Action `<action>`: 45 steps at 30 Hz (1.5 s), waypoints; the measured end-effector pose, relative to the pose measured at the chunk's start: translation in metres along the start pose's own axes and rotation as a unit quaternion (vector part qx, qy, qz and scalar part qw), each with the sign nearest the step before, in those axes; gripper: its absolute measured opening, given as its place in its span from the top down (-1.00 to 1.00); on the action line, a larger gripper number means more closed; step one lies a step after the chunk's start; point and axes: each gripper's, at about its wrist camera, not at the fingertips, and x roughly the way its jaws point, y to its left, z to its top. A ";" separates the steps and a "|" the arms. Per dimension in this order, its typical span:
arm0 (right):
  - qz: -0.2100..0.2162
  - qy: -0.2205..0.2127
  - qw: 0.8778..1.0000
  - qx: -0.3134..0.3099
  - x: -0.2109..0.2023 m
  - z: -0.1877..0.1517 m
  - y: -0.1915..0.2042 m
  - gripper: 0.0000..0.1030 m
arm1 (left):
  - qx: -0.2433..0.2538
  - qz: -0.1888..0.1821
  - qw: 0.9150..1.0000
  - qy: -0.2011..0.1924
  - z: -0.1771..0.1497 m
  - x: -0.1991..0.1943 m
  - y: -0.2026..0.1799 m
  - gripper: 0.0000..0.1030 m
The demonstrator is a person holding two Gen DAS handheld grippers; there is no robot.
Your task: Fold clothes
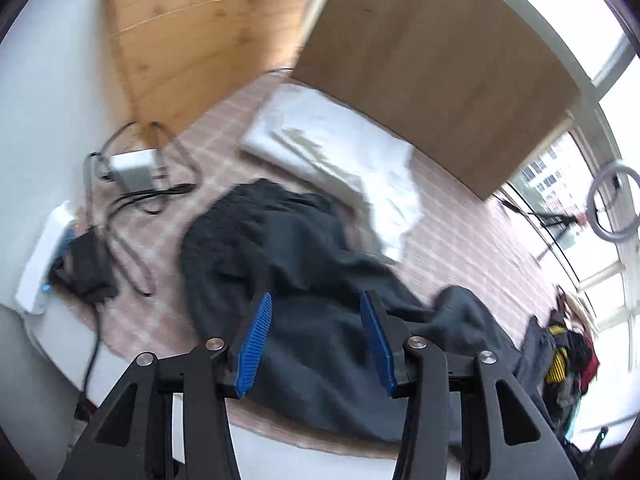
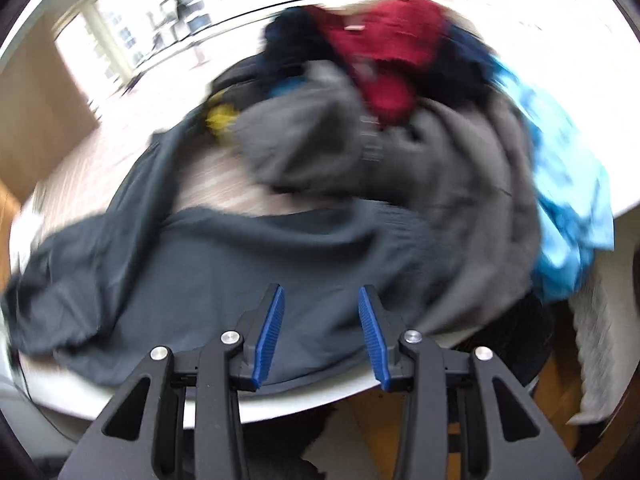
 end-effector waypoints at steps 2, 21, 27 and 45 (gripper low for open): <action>0.012 0.003 0.999 0.044 0.006 0.000 -0.034 0.26 | 0.046 -0.042 0.998 0.025 -0.011 0.017 -0.056 0.12; 0.157 0.046 0.983 -0.084 0.055 0.022 -0.073 0.56 | 0.275 -0.100 0.933 0.207 -0.137 0.230 -0.419 -0.03; 0.186 0.031 0.980 -0.058 0.043 0.028 -0.099 0.56 | 0.289 -0.110 0.926 0.218 -0.161 0.245 -0.444 0.93; 0.163 0.024 0.984 -0.072 0.022 0.003 -0.130 0.39 | 0.286 -0.190 0.899 0.271 -0.237 0.142 -0.412 0.21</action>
